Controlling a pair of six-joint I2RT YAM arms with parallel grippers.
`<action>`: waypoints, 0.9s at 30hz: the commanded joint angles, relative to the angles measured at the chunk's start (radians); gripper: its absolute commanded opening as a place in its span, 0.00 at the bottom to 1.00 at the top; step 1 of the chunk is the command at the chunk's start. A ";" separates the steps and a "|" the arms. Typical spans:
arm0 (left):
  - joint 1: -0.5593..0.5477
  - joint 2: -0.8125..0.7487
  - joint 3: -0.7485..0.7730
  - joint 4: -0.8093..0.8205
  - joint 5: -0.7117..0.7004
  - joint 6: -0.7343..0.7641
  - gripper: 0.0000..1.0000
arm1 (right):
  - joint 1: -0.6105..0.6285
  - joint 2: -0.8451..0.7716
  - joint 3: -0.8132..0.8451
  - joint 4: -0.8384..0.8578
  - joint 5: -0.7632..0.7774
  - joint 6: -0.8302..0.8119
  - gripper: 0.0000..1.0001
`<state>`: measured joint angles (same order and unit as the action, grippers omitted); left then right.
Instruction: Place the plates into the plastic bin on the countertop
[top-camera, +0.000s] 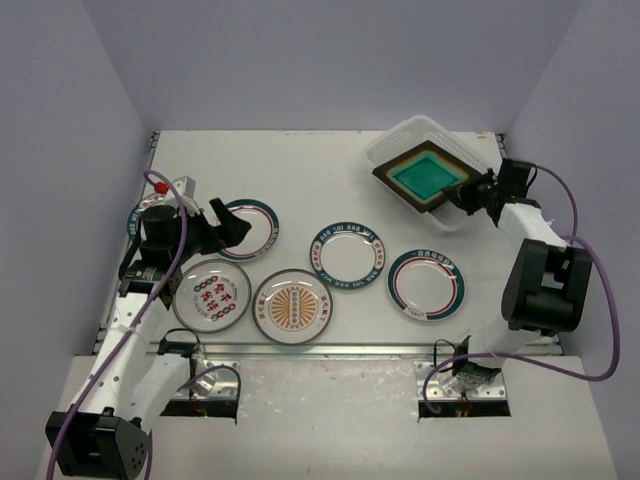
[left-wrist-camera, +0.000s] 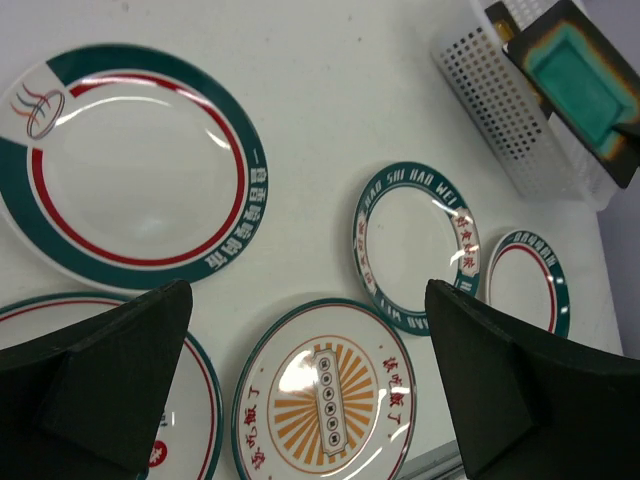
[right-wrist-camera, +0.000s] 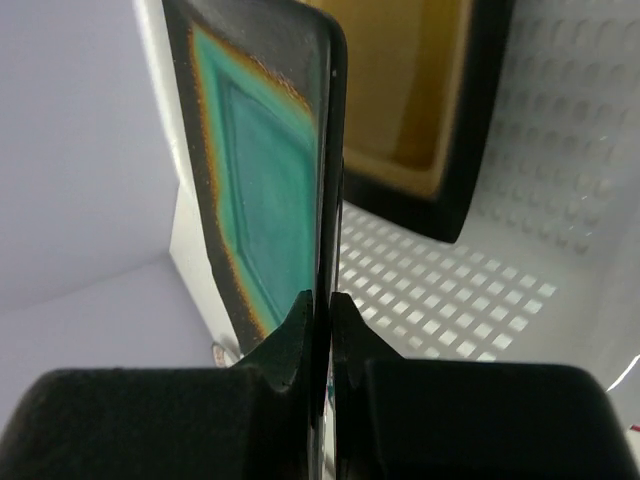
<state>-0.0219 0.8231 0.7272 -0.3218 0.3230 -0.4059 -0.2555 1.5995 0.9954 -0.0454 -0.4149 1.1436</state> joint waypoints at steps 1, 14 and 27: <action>-0.025 -0.090 -0.042 0.022 -0.010 0.062 1.00 | 0.015 0.040 0.172 0.078 0.080 0.013 0.00; -0.086 -0.094 -0.042 0.015 -0.004 0.069 1.00 | 0.073 0.181 0.315 -0.026 0.330 -0.055 0.00; -0.096 -0.099 -0.045 0.015 -0.004 0.071 1.00 | 0.076 0.323 0.471 -0.184 0.286 -0.100 0.42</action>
<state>-0.1066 0.7446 0.6666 -0.3484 0.3149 -0.3481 -0.1863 1.9178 1.3624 -0.2539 -0.1101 1.0602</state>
